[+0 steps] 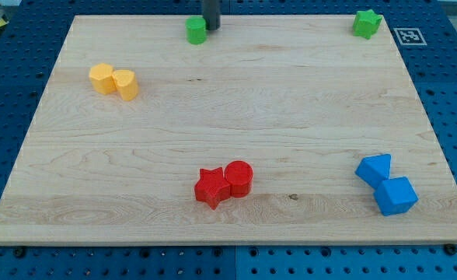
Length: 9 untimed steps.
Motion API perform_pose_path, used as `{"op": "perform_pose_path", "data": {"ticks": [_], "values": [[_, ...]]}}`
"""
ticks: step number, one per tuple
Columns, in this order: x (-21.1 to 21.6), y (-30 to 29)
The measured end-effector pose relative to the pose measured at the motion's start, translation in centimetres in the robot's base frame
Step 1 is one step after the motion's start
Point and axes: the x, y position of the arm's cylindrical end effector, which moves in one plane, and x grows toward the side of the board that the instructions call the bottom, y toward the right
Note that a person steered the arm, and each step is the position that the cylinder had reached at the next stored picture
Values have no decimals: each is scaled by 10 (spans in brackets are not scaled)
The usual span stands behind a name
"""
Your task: Place the green circle towards the top left corner
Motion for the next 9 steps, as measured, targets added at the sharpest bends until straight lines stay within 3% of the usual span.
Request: {"op": "perform_pose_path", "data": {"ticks": [1,3,6,8,9], "values": [[0,-9],[41,18],[36,-53],[30,-20],[29,-32]]}}
